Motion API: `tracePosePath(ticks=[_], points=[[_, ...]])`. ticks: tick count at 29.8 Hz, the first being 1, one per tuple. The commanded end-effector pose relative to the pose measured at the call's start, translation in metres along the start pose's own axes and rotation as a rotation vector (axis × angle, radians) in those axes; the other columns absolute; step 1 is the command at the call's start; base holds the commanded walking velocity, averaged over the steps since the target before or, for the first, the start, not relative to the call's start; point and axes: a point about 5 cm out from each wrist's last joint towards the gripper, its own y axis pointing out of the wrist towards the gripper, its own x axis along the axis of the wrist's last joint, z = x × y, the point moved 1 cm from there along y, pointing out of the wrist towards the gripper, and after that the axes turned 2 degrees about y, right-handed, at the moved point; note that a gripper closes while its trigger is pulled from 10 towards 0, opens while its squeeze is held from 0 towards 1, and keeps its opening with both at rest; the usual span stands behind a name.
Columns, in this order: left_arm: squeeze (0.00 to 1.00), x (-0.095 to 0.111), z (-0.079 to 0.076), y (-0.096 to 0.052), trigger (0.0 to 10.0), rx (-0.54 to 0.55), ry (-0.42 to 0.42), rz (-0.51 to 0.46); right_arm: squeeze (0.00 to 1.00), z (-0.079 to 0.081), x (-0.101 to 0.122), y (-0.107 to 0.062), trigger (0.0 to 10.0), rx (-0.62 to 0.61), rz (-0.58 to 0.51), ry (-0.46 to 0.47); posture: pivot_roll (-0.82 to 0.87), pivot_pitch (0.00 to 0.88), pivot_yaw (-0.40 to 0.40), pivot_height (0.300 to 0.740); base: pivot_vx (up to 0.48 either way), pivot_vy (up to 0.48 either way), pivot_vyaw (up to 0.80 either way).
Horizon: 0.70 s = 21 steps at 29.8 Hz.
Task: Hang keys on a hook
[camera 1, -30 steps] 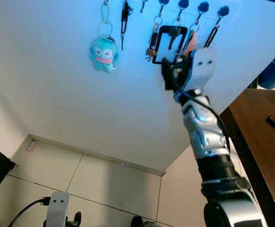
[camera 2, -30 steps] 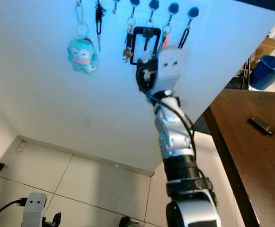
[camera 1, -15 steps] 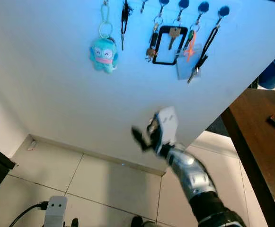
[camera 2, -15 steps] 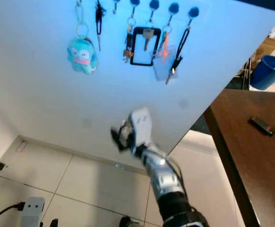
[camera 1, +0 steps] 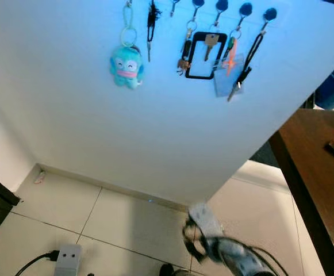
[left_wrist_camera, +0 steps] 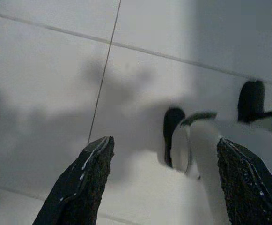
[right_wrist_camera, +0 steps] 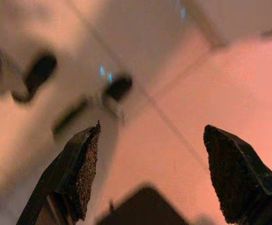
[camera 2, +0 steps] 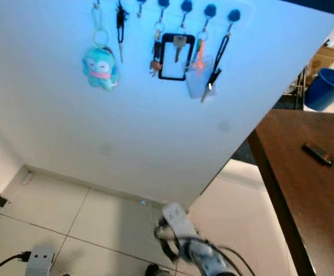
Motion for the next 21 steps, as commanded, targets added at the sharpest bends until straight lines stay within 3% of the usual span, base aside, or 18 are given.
tracePosePath(ticks=[1, 3, 6, 8, 10, 21], points=[[0.00, -0.011, -0.007, -0.002, 10.0, -0.017, 0.015, 0.051, 0.00, 0.003, -0.028, -0.002, 10.0, -0.024, 0.078, 0.065, 0.15, 0.088, -0.038, 0.740, 0.000, 0.000, 0.00], [0.00, -0.013, -0.010, -0.002, 10.0, -0.023, 0.023, 0.065, 0.00, 0.005, -0.049, -0.006, 10.0, -0.055, 0.134, 0.166, 0.15, 0.088, -0.039, 0.740, 0.000, 0.000, 0.00], [0.00, -0.014, -0.012, -0.002, 10.0, -0.025, 0.023, 0.070, 0.00, 0.005, -0.057, -0.007, 10.0, -0.074, 0.154, 0.221, 0.15, 0.082, -0.038, 0.740, 0.000, 0.000, 0.00], [0.00, -0.013, -0.014, -0.001, 10.0, -0.029, 0.021, 0.076, 0.00, 0.002, -0.074, -0.013, 10.0, -0.138, 0.187, 0.386, 0.15, 0.082, -0.038, 0.740, 0.000, 0.000, 0.00], [0.00, -0.013, -0.016, -0.001, 10.0, -0.031, 0.020, 0.079, 0.00, -0.001, -0.086, -0.017, 10.0, -0.188, 0.210, 0.458, 0.15, 0.079, -0.039, 0.740, 0.000, 0.000, 0.00], [0.00, -0.016, -0.017, -0.002, 10.0, -0.034, 0.022, 0.091, 0.00, -0.010, -0.103, -0.026, 10.0, -0.277, 0.219, 0.535, 0.15, 0.085, -0.038, 0.740, 0.000, 0.000, 0.00]])
